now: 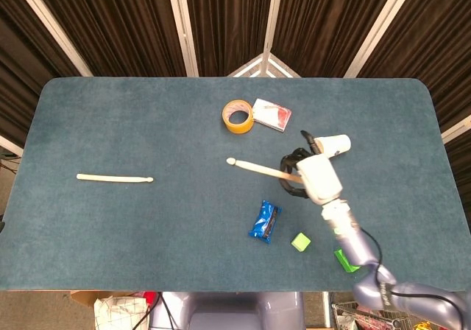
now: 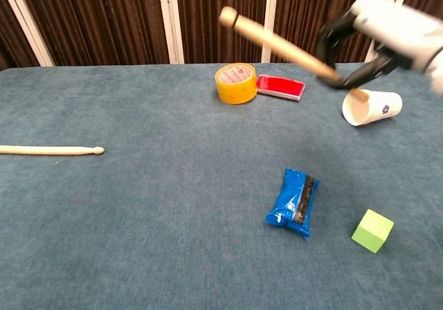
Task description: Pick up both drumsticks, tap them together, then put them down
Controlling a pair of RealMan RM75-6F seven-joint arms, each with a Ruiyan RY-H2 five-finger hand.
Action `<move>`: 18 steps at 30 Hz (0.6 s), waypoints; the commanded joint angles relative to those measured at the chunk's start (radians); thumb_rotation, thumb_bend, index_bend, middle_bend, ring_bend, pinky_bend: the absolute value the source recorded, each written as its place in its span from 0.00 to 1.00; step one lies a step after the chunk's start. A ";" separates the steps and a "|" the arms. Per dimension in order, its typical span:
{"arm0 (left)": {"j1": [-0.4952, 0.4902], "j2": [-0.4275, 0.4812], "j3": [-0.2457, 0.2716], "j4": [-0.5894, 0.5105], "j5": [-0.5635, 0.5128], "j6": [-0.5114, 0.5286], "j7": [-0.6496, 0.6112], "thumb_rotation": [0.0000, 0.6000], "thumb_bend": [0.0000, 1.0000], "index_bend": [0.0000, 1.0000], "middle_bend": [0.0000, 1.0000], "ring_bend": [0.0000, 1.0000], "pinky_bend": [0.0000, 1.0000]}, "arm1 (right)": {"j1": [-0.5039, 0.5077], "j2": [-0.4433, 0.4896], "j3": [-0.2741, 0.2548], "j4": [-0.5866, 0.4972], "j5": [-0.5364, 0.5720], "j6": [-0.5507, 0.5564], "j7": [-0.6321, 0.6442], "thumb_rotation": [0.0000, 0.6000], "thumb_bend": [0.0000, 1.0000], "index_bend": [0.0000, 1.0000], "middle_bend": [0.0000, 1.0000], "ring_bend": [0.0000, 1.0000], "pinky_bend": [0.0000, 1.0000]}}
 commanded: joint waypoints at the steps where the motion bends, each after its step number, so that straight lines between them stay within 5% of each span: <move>1: -0.057 0.023 -0.015 0.044 -0.035 -0.088 -0.018 1.00 0.30 0.11 0.08 0.00 0.01 | -0.031 0.074 0.000 -0.028 -0.069 0.064 0.106 1.00 0.46 0.68 0.63 0.41 0.00; 18: -0.291 -0.086 -0.071 0.332 -0.201 -0.407 0.082 1.00 0.28 0.13 0.11 0.00 0.01 | -0.034 0.171 0.046 0.045 -0.046 0.035 0.274 1.00 0.46 0.69 0.63 0.41 0.00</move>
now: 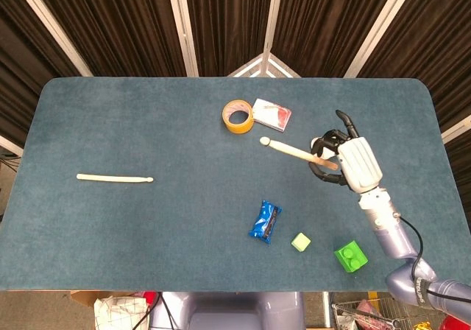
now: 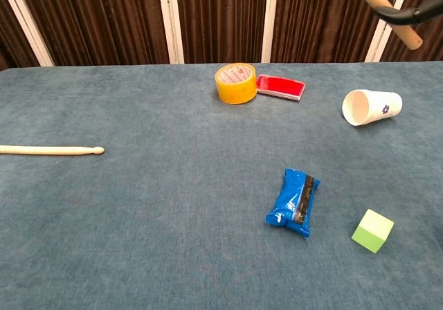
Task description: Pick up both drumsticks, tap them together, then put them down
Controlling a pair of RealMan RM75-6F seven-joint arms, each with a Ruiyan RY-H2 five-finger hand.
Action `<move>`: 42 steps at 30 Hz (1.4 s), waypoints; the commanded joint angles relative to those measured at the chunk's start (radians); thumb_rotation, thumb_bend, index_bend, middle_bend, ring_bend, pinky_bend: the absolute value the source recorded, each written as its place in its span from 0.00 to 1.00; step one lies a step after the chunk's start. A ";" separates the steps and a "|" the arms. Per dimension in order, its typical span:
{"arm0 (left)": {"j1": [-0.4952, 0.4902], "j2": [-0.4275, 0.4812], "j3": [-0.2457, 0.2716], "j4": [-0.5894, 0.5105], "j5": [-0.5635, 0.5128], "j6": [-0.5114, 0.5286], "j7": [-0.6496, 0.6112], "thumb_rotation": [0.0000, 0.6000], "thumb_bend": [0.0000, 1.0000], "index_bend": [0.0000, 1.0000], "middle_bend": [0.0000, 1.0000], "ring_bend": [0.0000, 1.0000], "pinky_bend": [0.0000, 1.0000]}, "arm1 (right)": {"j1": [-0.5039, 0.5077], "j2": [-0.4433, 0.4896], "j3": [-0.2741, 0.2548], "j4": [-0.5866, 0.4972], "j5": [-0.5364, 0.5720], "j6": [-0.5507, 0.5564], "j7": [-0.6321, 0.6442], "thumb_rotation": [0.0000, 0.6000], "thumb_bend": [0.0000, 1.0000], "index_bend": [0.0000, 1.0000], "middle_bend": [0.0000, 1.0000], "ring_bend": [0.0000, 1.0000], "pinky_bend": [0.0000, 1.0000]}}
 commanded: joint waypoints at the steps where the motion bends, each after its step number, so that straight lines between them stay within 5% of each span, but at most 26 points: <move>1: -0.048 -0.045 -0.008 0.056 -0.026 -0.049 0.034 1.00 0.28 0.13 0.12 0.00 0.01 | 0.002 0.009 0.008 0.009 0.006 -0.008 0.001 1.00 0.46 0.69 0.63 0.41 0.00; 12: -0.142 -0.196 -0.007 0.187 -0.032 -0.118 0.031 1.00 0.28 0.25 0.23 0.00 0.08 | 0.010 0.065 0.043 -0.036 0.022 -0.021 -0.026 1.00 0.46 0.69 0.63 0.41 0.00; 25: -0.219 -0.254 0.001 0.100 -0.115 -0.241 0.088 1.00 0.29 0.30 0.27 0.00 0.08 | -0.004 0.094 0.050 -0.069 0.044 -0.027 -0.050 1.00 0.46 0.69 0.63 0.41 0.00; 42: -0.237 -0.427 0.016 0.211 -0.117 -0.237 -0.019 1.00 0.31 0.35 0.36 0.03 0.08 | -0.021 0.083 0.056 -0.031 0.075 -0.026 -0.057 1.00 0.46 0.69 0.64 0.41 0.00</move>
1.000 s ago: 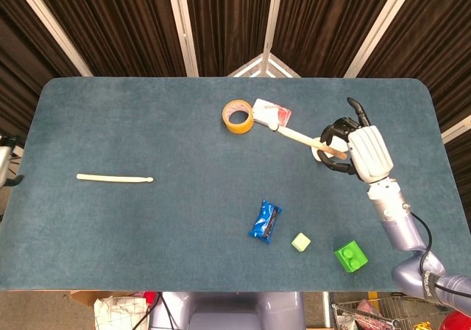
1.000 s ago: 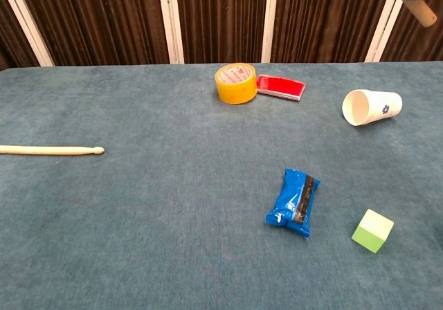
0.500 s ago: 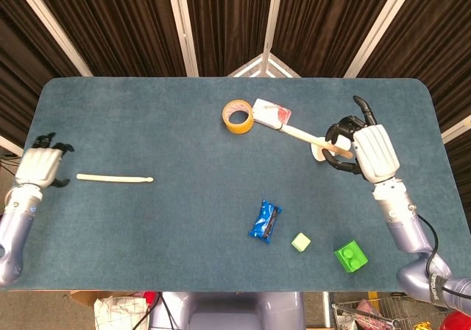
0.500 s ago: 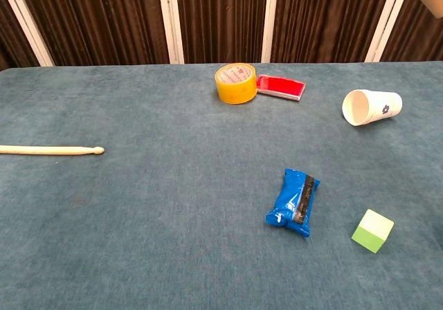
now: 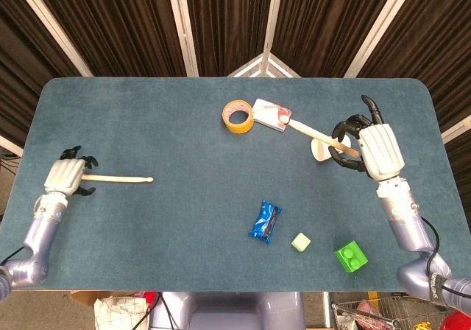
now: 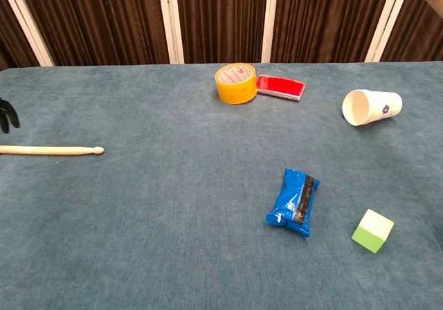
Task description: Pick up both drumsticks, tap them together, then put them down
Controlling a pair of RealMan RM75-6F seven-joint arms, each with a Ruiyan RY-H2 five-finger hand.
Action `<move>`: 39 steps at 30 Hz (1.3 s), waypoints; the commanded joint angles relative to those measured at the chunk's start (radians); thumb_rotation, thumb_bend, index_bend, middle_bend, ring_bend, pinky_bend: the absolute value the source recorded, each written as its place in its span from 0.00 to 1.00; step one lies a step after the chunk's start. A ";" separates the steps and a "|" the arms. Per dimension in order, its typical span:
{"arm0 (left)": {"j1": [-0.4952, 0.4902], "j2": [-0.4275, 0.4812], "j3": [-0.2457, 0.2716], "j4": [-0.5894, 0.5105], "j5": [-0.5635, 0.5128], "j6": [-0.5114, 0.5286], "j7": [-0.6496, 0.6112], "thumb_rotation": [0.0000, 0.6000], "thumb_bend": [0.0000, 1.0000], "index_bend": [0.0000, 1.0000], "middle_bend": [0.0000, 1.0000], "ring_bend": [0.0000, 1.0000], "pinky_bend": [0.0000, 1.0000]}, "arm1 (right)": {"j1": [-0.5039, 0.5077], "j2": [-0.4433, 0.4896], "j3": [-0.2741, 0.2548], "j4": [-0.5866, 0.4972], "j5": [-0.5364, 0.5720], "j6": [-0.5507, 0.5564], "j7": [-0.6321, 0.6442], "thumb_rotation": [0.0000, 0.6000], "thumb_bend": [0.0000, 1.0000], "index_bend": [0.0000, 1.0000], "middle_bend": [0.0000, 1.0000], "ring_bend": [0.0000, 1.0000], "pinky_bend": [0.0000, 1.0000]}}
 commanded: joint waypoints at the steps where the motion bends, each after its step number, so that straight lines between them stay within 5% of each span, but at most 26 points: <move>1: -0.006 -0.017 0.004 0.012 0.003 0.007 0.008 1.00 0.31 0.35 0.36 0.03 0.08 | -0.010 0.015 0.001 -0.006 0.001 0.006 0.012 1.00 0.46 0.69 0.64 0.41 0.00; 16: -0.031 -0.076 0.019 0.037 -0.011 0.017 0.089 1.00 0.32 0.36 0.35 0.03 0.09 | -0.028 0.039 0.003 0.001 0.009 0.005 0.026 1.00 0.46 0.69 0.64 0.41 0.00; 39: -0.039 -0.106 0.057 0.065 -0.049 0.007 0.234 1.00 0.34 0.48 0.49 0.08 0.09 | -0.029 0.053 0.019 0.027 0.026 -0.011 0.038 1.00 0.46 0.69 0.64 0.41 0.00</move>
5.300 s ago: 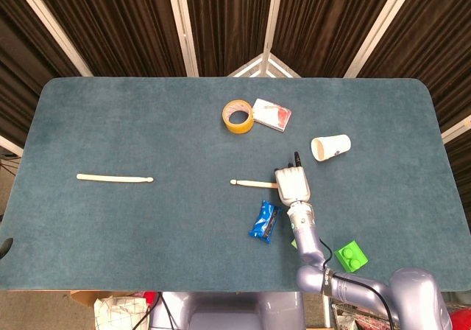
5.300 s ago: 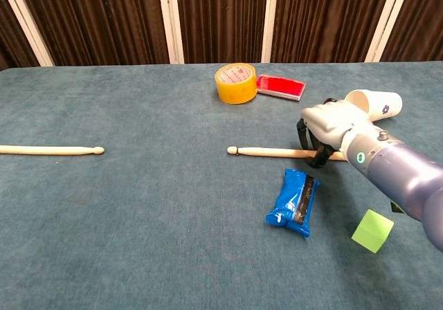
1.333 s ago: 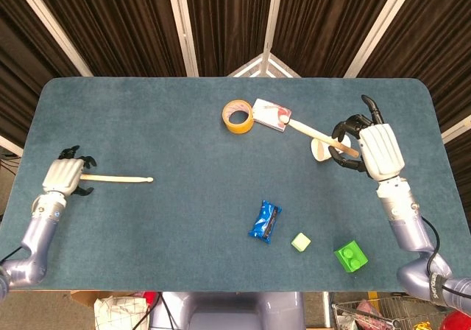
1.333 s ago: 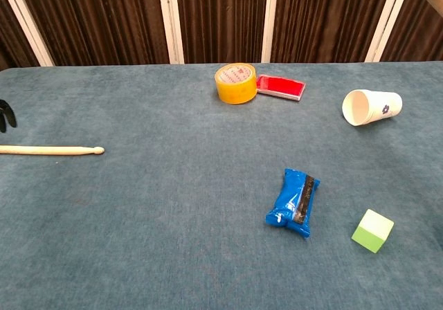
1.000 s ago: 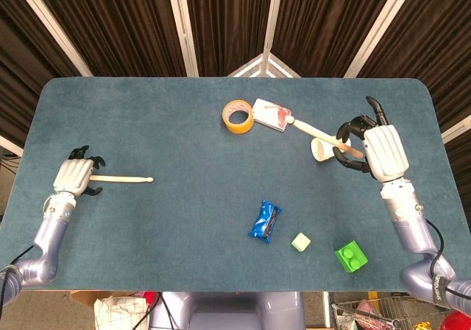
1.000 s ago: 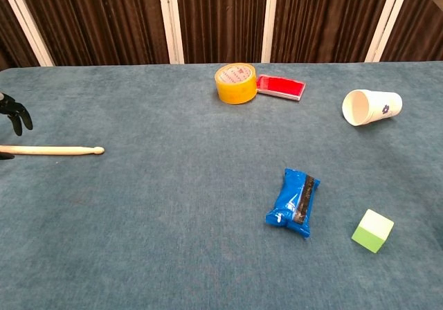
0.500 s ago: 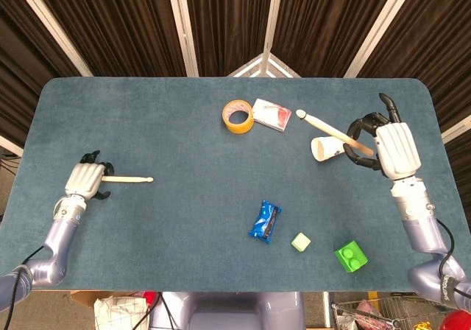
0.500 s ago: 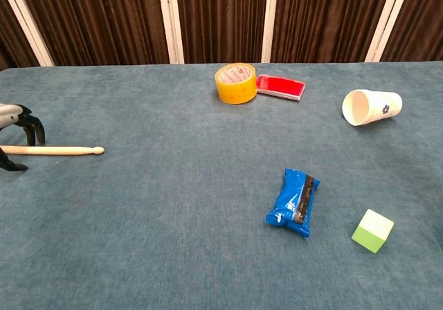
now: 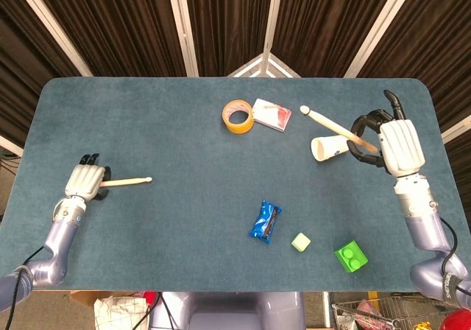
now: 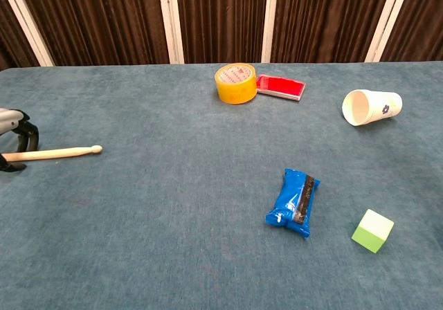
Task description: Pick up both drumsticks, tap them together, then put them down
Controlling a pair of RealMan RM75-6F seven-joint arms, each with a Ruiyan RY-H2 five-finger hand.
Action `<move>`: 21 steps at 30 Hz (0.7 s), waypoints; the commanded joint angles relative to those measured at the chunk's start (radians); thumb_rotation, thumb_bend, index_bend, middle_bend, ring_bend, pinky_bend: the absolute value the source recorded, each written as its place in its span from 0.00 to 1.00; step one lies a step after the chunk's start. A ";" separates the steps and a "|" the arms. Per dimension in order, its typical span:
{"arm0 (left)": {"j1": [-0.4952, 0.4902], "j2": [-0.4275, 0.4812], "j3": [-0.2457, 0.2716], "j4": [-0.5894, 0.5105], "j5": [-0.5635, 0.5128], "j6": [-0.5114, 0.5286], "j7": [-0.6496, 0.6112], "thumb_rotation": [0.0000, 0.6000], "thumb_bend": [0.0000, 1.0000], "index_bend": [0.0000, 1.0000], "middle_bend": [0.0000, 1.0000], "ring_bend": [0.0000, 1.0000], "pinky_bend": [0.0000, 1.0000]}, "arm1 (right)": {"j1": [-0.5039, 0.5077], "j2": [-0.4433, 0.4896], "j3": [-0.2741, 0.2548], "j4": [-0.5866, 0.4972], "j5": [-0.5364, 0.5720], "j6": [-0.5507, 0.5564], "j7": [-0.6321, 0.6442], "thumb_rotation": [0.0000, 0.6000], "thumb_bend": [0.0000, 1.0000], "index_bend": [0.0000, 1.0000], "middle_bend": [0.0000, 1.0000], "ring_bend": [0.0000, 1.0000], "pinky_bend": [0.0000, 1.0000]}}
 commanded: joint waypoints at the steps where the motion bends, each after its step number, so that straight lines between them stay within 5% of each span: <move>1: -0.001 -0.005 0.003 0.001 -0.025 0.000 0.042 1.00 0.34 0.48 0.49 0.08 0.09 | 0.000 -0.001 0.002 0.004 0.003 -0.001 -0.001 1.00 0.46 0.69 0.64 0.41 0.00; 21: -0.001 0.020 0.004 -0.050 -0.032 0.040 0.088 1.00 0.34 0.50 0.49 0.08 0.09 | -0.014 -0.002 0.001 -0.008 0.027 -0.009 -0.032 1.00 0.46 0.70 0.64 0.41 0.00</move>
